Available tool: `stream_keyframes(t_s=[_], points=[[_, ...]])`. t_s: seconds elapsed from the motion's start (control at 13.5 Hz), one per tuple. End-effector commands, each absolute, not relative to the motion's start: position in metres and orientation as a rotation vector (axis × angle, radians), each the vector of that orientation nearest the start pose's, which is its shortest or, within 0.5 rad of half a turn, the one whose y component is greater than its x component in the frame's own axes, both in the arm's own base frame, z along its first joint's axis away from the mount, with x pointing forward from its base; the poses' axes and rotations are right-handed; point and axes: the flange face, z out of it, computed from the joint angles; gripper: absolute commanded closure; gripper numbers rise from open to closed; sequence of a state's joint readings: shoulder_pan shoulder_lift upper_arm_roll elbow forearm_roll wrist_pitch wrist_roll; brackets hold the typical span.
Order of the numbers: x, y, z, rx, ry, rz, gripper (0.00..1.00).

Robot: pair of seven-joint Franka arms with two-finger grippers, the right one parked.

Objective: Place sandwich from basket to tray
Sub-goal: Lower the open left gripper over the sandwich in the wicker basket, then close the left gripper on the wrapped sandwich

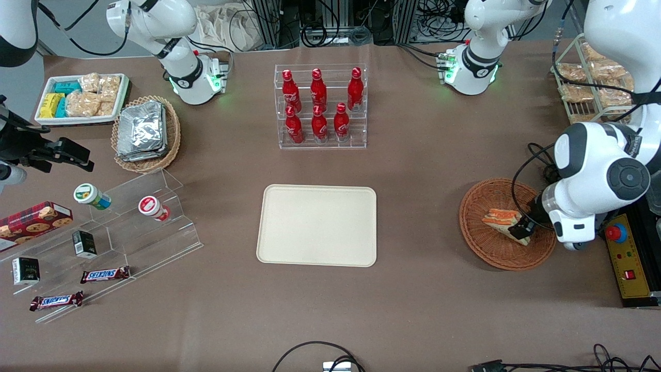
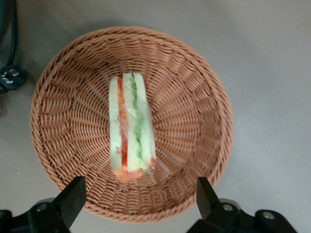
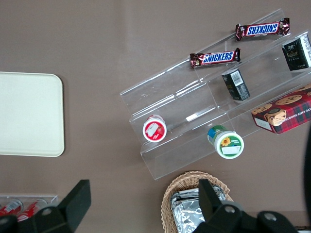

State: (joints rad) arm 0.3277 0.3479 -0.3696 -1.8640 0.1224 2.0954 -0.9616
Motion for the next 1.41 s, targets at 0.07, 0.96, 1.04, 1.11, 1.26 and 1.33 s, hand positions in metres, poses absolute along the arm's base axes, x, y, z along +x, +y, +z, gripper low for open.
stream_keyframes(t_s=[0.07, 0.96, 1.04, 1.11, 1.26, 1.33], points=[[0.619, 0.002, 0.31, -2.772, -1.406, 0.158, 0.0], [0.597, 0.014, 0.246, -2.735, -1.486, 0.206, 0.0], [0.596, 0.014, 0.239, -2.732, -1.487, 0.221, 0.0], [0.598, 0.014, 0.238, -2.725, -1.501, 0.221, 0.0], [0.602, 0.015, 0.242, -2.727, -1.504, 0.21, 0.64], [0.603, 0.014, 0.244, -2.729, -1.49, 0.198, 1.0]])
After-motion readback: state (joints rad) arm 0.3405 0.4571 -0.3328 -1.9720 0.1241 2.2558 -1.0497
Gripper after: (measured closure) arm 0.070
